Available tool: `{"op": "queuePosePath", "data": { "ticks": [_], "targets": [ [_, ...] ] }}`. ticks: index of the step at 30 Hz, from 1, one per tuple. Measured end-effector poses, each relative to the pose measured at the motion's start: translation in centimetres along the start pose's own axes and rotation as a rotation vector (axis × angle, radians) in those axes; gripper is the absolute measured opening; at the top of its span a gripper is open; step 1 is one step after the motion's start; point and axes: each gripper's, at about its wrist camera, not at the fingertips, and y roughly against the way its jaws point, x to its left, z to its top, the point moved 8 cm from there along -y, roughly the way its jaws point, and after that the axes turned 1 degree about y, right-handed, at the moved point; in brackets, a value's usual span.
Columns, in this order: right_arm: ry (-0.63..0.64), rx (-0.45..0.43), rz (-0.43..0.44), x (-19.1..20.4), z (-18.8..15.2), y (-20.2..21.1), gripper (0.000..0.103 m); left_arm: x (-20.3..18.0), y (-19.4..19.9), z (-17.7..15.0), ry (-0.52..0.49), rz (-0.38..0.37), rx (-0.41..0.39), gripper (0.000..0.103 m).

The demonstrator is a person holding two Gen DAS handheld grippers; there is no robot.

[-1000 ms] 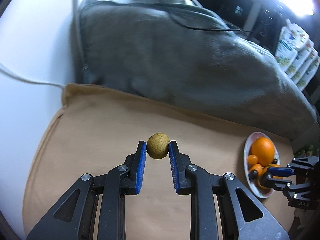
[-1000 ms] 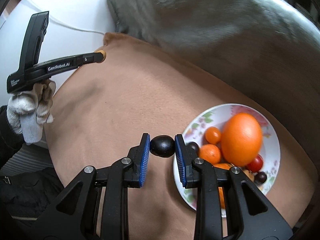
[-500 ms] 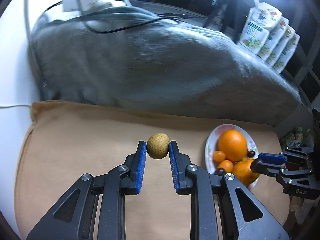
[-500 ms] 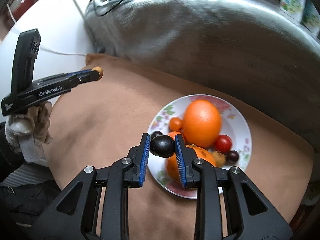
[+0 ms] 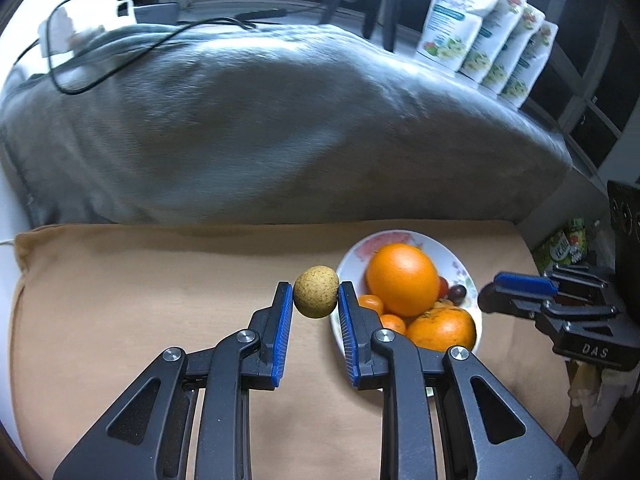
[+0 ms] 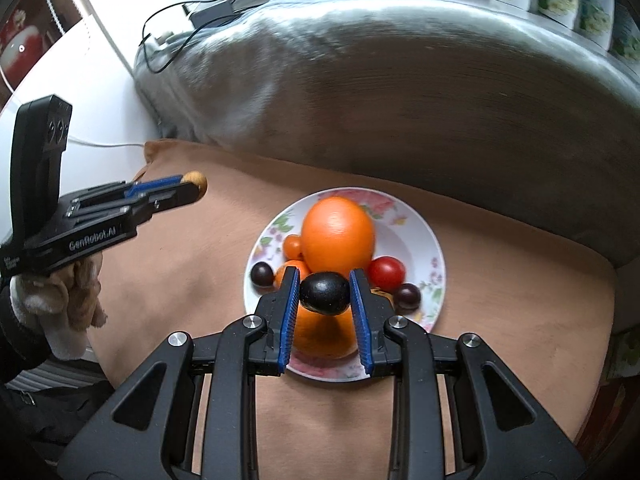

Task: Organize fruits
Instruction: 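Carry the brown fruit with the left gripper while the right carries the grape to the plate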

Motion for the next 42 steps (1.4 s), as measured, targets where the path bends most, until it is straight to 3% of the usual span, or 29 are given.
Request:
{"op": "queuePosePath", "data": {
  "ticks": [19, 42],
  "targets": [
    [-0.075, -0.028, -0.003, -4.4, 1.0, -0.6, 0.027, -5.3, -2.8, -1.2, -0.078, -0.061, 0.072, 0.022],
    [-0.093, -0.003, -0.004, -4.9, 1.4, -2.4, 0.027, -5.8, -4.2, -2.3, -0.074, -0.073, 0.132, 0.022]
  ]
}}
